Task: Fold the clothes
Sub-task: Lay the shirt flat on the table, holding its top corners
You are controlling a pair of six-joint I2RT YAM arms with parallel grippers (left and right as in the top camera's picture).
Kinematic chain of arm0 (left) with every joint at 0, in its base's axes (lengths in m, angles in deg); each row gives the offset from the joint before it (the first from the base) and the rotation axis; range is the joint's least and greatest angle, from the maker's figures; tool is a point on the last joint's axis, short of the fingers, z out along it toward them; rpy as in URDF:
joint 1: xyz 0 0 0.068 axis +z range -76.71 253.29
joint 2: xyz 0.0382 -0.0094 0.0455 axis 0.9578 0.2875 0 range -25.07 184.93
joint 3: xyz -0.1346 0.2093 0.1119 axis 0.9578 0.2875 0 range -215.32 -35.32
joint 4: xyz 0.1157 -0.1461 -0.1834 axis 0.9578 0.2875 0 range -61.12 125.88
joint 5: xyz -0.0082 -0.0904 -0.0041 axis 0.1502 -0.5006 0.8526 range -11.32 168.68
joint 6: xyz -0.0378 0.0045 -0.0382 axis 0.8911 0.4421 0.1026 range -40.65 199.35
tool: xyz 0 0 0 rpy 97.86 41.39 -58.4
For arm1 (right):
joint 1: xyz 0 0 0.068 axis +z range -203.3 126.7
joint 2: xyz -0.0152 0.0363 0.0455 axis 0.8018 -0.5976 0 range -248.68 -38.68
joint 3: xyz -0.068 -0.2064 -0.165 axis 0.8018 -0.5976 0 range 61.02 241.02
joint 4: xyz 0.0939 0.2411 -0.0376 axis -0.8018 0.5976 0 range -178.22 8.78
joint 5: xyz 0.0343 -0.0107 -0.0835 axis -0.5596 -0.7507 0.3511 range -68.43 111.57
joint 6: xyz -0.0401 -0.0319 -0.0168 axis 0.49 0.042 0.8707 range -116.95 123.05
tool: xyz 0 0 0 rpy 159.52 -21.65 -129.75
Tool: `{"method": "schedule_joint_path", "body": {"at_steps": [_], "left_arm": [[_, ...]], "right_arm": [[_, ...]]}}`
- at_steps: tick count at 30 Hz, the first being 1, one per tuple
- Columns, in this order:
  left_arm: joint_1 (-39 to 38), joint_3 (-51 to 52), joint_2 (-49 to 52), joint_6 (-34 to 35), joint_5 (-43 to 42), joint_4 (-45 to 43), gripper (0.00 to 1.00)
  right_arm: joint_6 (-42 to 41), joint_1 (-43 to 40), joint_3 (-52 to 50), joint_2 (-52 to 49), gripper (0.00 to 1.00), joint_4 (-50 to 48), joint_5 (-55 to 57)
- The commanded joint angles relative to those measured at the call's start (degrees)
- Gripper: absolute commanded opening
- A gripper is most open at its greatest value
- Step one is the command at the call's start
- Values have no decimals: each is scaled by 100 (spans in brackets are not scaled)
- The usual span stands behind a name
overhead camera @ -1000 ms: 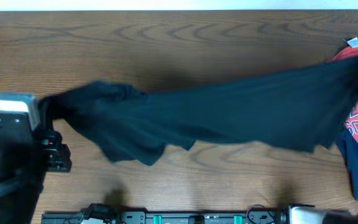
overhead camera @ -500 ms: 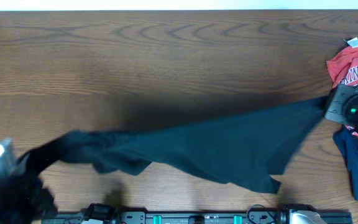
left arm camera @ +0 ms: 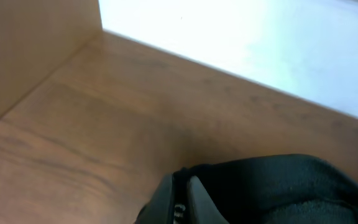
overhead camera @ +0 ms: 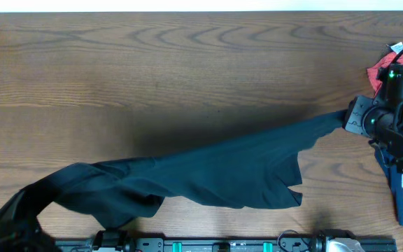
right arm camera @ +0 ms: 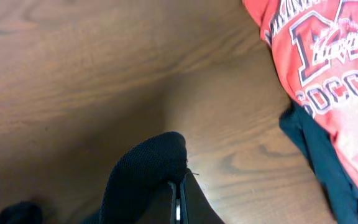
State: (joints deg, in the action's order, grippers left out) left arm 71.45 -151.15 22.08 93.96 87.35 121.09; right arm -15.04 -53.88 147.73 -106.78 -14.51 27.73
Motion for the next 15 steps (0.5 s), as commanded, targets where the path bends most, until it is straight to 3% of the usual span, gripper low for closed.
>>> {"method": "schedule_joint_path", "body": {"at_steps": [1,8,15], "left_arm": [[70,437,299,50,597,212,6],[70,1589,1458,-39,595,-970,6],[70,1764,3121,-345,590,-2413,6]], "right_arm": [[-92,-11,-15,-83,1,-271,485],[258,-11,-15,-815,1,-907,-55],[885,-11,-15,-1899,1,-1786,-785]]}}
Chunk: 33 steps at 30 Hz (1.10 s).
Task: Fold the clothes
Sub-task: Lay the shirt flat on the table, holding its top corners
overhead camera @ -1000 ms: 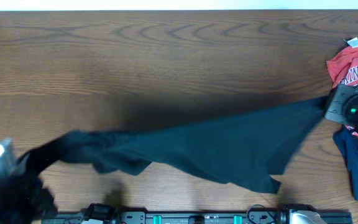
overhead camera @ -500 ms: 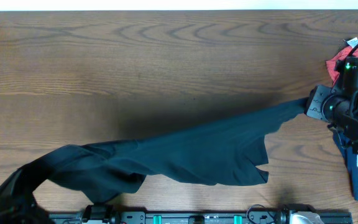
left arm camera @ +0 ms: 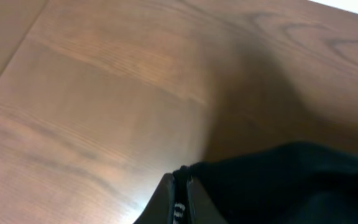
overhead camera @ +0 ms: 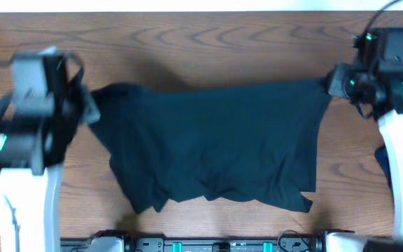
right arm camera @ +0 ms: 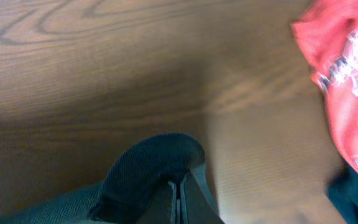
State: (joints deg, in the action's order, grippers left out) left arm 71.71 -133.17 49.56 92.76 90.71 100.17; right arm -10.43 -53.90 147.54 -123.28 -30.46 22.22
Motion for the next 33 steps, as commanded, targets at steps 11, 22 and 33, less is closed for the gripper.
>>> {"method": "schedule_joint_path", "body": {"at_steps": [11,22,33], "left_arm": [[44,-35,2490,-330,192,-2046,6],[44,-35,3244,-861,195,-3150,6],[44,-33,3246,-994,188,-3228,6]], "right_arm": [[844,-72,4,-1475,1,-1683,-387],[949,-564,446,-2601,1,-2317,-391],[1040,-1211,1355,-2754,1,-1784,-1318]]}}
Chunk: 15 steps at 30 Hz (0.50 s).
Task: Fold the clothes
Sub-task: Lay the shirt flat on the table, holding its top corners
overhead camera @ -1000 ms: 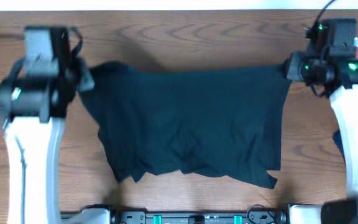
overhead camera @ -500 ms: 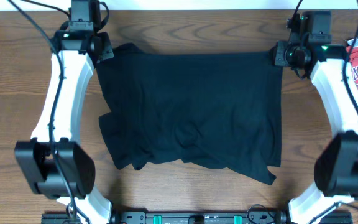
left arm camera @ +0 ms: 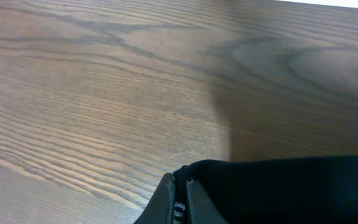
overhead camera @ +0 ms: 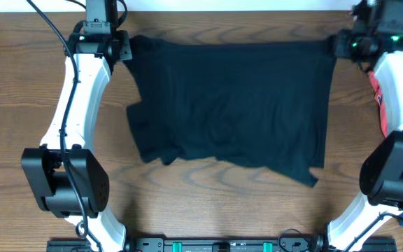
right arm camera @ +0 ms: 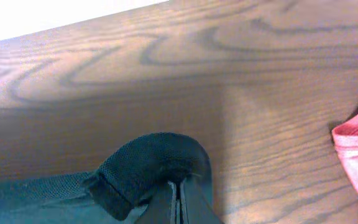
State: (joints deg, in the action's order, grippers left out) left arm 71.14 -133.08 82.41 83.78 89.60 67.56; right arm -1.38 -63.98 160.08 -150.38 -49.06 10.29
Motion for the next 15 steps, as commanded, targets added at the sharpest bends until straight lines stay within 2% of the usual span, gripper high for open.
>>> {"method": "schedule_joint_path", "body": {"at_steps": [1,8,15], "left_arm": [[101,-44,-39,-96,291,55,6],[81,4,96,-98,-358,28,6],[-157,4,874,-96,-608,127,6]], "right_arm": [[149,-199,101,-68,1,109,-151],[197,173,98,-446,1,304,-229],[245,713,98,-605,1,391,-229]]}}
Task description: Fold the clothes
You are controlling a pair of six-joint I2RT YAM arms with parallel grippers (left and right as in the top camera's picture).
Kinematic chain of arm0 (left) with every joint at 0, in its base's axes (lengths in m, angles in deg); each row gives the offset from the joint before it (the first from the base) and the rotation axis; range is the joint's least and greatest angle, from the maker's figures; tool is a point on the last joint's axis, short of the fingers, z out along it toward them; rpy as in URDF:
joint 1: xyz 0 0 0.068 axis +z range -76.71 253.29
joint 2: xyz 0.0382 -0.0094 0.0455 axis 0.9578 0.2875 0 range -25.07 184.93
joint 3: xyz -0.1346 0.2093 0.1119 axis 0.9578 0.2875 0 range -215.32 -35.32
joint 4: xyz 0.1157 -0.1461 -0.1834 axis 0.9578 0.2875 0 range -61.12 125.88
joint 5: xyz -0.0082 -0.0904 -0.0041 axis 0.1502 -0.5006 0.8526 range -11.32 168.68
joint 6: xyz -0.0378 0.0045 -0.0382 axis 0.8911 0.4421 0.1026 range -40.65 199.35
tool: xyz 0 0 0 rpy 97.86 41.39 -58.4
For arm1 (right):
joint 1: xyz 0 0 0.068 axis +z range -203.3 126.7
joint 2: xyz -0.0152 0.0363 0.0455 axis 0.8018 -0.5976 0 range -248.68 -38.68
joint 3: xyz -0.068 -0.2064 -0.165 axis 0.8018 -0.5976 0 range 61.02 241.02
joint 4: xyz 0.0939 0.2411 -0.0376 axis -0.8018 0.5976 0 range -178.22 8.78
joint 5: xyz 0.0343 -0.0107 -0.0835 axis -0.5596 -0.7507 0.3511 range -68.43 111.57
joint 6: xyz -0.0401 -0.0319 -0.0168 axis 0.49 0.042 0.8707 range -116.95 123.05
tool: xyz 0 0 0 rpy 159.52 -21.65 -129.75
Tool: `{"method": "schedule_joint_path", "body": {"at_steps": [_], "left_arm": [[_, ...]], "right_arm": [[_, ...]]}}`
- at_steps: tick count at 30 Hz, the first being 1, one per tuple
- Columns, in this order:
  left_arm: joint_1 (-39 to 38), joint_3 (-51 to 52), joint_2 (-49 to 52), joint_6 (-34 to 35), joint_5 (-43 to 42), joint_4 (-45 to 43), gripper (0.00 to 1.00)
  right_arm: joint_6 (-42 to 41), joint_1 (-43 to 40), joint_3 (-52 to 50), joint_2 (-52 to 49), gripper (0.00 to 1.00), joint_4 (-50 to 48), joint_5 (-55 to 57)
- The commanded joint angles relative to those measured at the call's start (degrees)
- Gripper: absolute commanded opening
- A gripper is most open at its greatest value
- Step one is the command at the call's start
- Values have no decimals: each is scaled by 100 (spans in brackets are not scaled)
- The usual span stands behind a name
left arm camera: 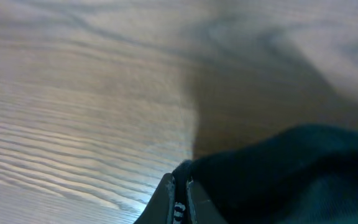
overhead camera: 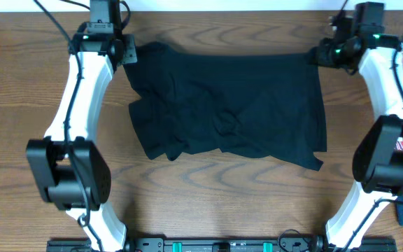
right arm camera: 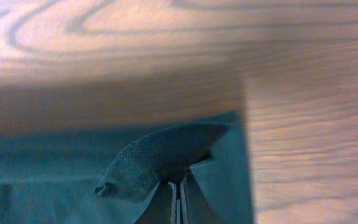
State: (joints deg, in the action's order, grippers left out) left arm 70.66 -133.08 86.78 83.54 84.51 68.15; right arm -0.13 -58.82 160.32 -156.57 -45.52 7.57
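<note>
A black T-shirt [overhead camera: 226, 105] lies spread on the wooden table, wrinkled in the middle and along its near hem. My left gripper [overhead camera: 130, 54] is shut on the shirt's far-left corner [left arm camera: 278, 168], low over the table. At the far-right corner [right arm camera: 166, 152] my right gripper [overhead camera: 315, 56] is shut on a pinch of the fabric, with cloth spread flat beneath it.
A red printed shirt lies at the table's right edge, with more clothes below it at the near right corner. The white back edge of the table runs just behind both grippers. Bare wood [overhead camera: 19, 105] lies left of the shirt.
Both grippers have come down and a little inward, the right one leftward. The shirt, stretched taut between them before, now rests slack and wrinkled on the table.
The shirt first hung stretched low across the near side, left gripper off the near-left corner, right gripper at the right edge. Then both held it spread mid-table. Then they held it taut near the far edge, and now it lies flat there.
</note>
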Motion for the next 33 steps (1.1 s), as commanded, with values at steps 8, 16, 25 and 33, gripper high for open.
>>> {"method": "schedule_joint_path", "body": {"at_steps": [8,16,25,33], "left_arm": [[-498,2,1182,-72,-92,-111,6],[-570,2,1147,170,-92,-177,6],[-570,2,1145,166,-90,-186,6],[-544,-52,835,160,256,-251,6]], "right_arm": [[155,431,74,11,1,125,44],[155,398,70,11,1,273,330],[157,361,70,9,1,361,518],[157,354,70,-2,1,345,520]]}}
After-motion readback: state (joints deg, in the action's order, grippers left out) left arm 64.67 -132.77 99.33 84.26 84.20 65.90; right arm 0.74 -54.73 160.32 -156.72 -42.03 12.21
